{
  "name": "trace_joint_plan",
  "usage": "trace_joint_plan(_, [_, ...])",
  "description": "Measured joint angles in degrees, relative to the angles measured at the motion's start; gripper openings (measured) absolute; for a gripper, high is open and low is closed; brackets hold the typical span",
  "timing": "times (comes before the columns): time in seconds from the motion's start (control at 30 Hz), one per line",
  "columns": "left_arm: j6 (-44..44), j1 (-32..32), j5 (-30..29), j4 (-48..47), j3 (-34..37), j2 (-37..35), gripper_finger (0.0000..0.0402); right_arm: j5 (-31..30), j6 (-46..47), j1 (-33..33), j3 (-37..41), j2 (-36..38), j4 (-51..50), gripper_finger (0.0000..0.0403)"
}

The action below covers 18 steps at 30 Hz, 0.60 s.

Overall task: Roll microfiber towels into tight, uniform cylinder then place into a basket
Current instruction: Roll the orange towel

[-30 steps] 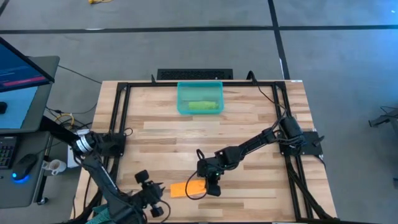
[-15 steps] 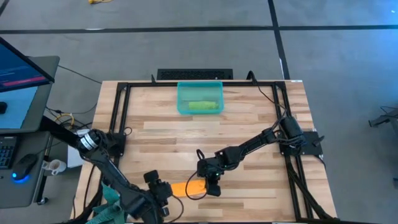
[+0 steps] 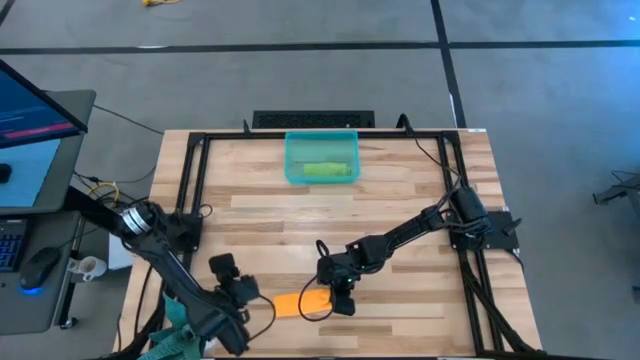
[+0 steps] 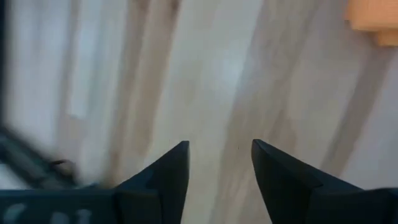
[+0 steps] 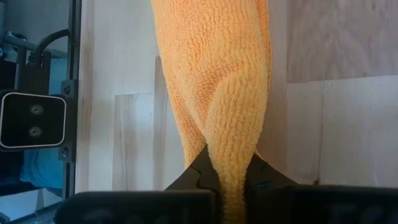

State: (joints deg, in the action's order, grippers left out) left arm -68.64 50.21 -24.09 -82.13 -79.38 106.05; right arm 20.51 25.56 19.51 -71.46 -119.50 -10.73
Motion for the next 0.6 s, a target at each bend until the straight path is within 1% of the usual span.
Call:
trace_joint_plan(0.13, [-1.1,0.3,-0.8,11.7,9.4,-6.7,0.0143,0.0,0.0,0.0,0.0,0.0,0.3,0.0025])
trace_joint_plan(0.27, [-2.5,-1.2,-6.9,25.5,16.7,-13.1,0.0123,0.1,0.0,0.0,0.0,0.0,0.4,0.0026])
trace_joint_plan(0.33, [0.2,-1.9,-10.1,33.8,19.4,-15.2,0.0117,0.1,0.0,0.0,0.0,0.0,0.5,0.0031])
trace_joint_plan(0.37, [2.3,-2.4,-10.6,37.3,20.3,-15.7,0.0114,0.1,0.0,0.0,0.0,0.0,0.5,0.0033])
trace_joint_plan(0.43, [6.4,-3.2,-10.5,42.3,21.3,-16.0,0.0112,0.1,0.0,0.0,0.0,0.0,0.5,0.0032])
trace_joint_plan(0.6, [13.7,-5.5,-7.0,51.4,22.5,-16.0,0.0113,0.2,0.0,0.0,0.0,0.0,0.5,0.0023])
